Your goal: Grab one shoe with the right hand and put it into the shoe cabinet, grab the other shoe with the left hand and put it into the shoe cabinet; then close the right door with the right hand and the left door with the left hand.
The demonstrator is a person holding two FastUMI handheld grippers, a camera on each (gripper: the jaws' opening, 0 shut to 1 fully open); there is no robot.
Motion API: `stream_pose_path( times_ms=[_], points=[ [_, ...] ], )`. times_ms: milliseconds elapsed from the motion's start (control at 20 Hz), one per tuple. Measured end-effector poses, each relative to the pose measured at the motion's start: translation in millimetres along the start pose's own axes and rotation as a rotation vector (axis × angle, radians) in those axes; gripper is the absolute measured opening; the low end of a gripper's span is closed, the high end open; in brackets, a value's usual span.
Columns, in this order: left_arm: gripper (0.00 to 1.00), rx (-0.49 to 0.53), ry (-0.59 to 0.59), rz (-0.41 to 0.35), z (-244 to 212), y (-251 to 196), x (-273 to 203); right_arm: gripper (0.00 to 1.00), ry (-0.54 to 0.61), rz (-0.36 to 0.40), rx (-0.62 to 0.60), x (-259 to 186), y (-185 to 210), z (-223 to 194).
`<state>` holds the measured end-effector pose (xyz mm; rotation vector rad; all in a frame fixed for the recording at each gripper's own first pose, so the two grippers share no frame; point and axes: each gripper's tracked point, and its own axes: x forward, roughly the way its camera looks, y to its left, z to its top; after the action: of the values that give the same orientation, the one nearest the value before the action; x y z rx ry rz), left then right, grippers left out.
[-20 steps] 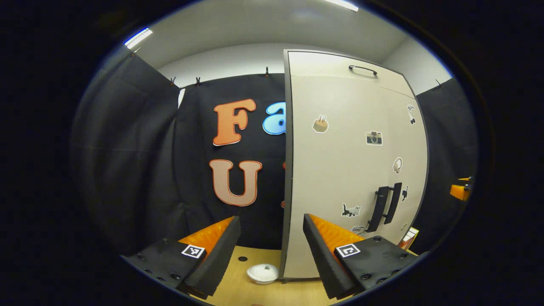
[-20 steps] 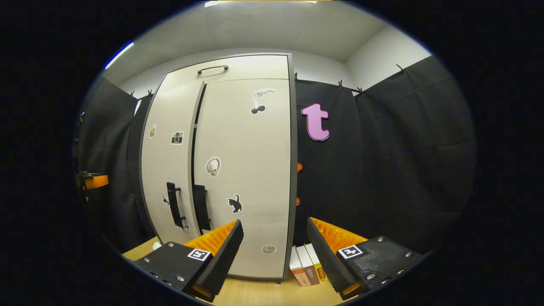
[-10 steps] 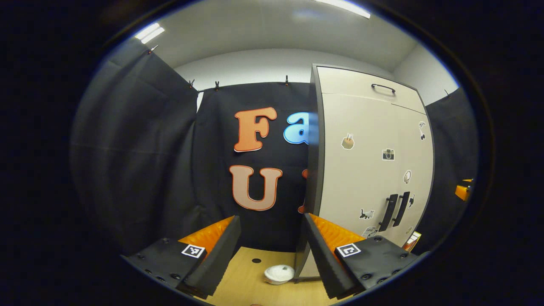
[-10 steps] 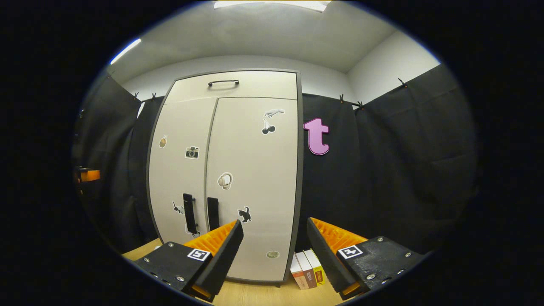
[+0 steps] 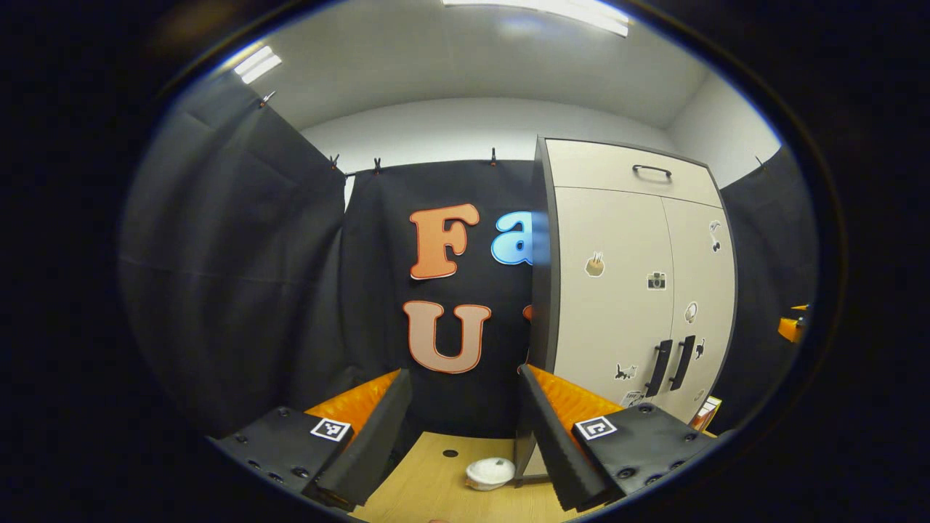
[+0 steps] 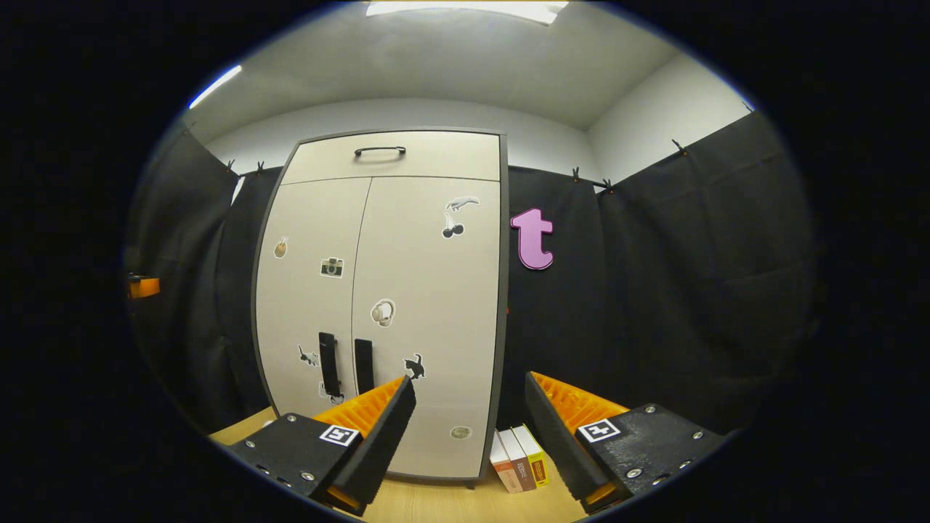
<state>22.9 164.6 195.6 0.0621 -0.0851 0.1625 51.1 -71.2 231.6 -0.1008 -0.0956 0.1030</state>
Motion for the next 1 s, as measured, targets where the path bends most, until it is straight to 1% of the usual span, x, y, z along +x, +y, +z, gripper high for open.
stream_pose_path(
  times_ms=[50,100,150,200,450,700,750,800,1000],
  points=[
    [0.96,0.000,0.003,0.003,-0.4,1.1,1.2,0.94,0.000,0.000,0.002,-1.1,0.1,0.2],
    [0.94,-0.002,0.007,0.004,-1.6,-0.9,1.8,0.94,-0.002,0.000,0.001,-2.0,-0.2,0.8],
    [0.96,-0.006,0.009,0.000,-1.9,-2.1,1.2,0.94,-0.004,-0.002,-0.001,-2.2,-0.8,1.7],
    [0.96,-0.010,0.012,-0.005,-2.9,-3.9,1.0,0.94,-0.006,-0.002,-0.003,-3.7,-0.8,2.4],
    [0.96,-0.009,0.020,-0.009,-2.5,-6.3,2.8,0.94,-0.003,0.001,0.000,-4.7,-1.8,1.6],
    [0.96,-0.020,0.029,-0.008,-3.7,-9.4,2.2,0.94,0.001,-0.012,-0.025,-4.3,-5.5,-1.7],
    [0.94,-0.026,0.029,-0.011,-2.4,-9.9,2.0,0.94,0.002,-0.008,-0.021,-4.3,-4.7,-2.3],
    [0.96,-0.029,0.029,-0.012,-2.0,-10.5,1.9,0.94,0.002,-0.003,-0.015,-5.4,-4.3,-2.0],
    [0.96,-0.024,0.025,-0.010,-0.6,-13.9,0.1,0.94,0.002,-0.002,-0.005,-5.6,-7.4,-2.0]
  ],
)
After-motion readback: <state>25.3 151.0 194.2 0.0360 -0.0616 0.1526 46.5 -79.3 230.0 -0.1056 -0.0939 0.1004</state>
